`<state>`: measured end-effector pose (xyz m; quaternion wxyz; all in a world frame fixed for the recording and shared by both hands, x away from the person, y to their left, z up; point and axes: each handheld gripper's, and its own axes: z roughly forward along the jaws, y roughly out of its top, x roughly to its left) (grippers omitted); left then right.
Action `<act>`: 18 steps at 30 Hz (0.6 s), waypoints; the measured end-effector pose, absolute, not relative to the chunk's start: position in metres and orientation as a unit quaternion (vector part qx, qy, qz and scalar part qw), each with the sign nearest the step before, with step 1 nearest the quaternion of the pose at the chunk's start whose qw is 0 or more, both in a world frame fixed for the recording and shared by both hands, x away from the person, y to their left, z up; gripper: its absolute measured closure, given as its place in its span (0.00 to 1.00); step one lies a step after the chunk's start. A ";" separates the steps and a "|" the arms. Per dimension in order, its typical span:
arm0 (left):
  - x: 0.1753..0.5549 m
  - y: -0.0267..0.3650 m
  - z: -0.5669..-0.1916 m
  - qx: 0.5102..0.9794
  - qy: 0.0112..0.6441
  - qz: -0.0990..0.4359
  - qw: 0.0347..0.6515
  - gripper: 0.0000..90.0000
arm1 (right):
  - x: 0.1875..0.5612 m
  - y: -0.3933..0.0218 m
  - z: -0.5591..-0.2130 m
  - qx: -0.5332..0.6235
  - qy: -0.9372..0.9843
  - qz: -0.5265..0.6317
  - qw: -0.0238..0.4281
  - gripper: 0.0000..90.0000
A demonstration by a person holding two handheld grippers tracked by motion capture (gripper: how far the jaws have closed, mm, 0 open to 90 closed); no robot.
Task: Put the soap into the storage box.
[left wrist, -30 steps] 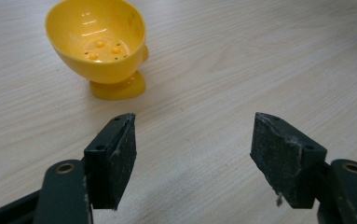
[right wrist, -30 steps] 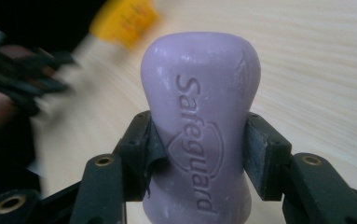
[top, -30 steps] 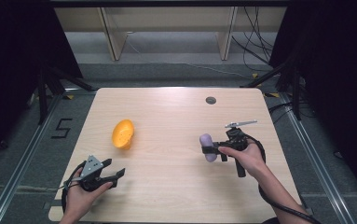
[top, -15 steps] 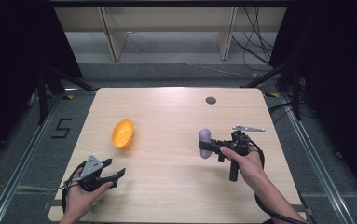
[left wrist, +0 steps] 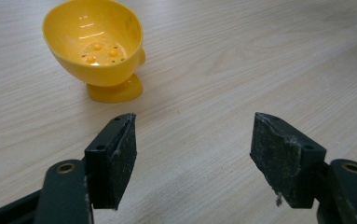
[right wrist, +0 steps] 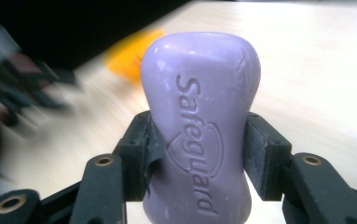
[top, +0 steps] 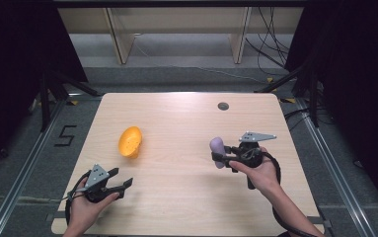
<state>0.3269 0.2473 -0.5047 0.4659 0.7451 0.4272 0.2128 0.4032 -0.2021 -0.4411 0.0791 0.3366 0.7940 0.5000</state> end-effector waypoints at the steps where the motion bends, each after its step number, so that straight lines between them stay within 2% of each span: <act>1: 0.327 0.246 -0.504 0.742 0.429 0.210 0.471 0.34 | 0.400 -0.198 -0.438 0.315 0.814 0.471 0.126 0.56; 2: 0.327 0.247 -0.503 0.744 0.426 0.210 0.469 0.34 | 0.398 -0.194 -0.437 0.284 0.832 0.446 0.166 0.56; 3: 0.328 0.247 -0.501 0.742 0.423 0.202 0.479 0.35 | 0.389 -0.182 -0.435 0.218 0.859 0.375 0.274 0.56; 4: 0.328 0.247 -0.501 0.742 0.423 0.202 0.479 0.35 | 0.382 -0.175 -0.435 0.177 0.869 0.323 0.331 0.56; 5: 0.329 0.246 -0.500 0.736 0.425 0.197 0.489 0.35 | 0.382 -0.175 -0.435 0.177 0.869 0.323 0.331 0.56; 6: 0.329 0.246 -0.498 0.734 0.426 0.193 0.493 0.35 | 0.373 -0.165 -0.437 0.125 0.866 0.265 0.406 0.56; 7: 0.330 0.245 -0.495 0.727 0.430 0.186 0.502 0.35 | 0.373 -0.165 -0.437 0.125 0.866 0.265 0.406 0.56; 8: 0.331 0.245 -0.493 0.721 0.434 0.179 0.509 0.36 | 0.365 -0.158 -0.437 0.093 0.857 0.244 0.445 0.56; 11: 0.333 0.242 -0.487 0.712 0.435 0.165 0.525 0.36 | 0.358 -0.151 -0.438 0.100 0.849 0.237 0.462 0.56; 12: 0.335 0.241 -0.484 0.711 0.431 0.157 0.532 0.36 | 0.356 -0.149 -0.437 0.057 0.850 0.203 0.482 0.56; 18: 0.344 0.221 -0.456 0.704 0.400 0.139 0.570 0.38 | 0.350 -0.145 -0.441 0.037 0.846 0.180 0.501 0.56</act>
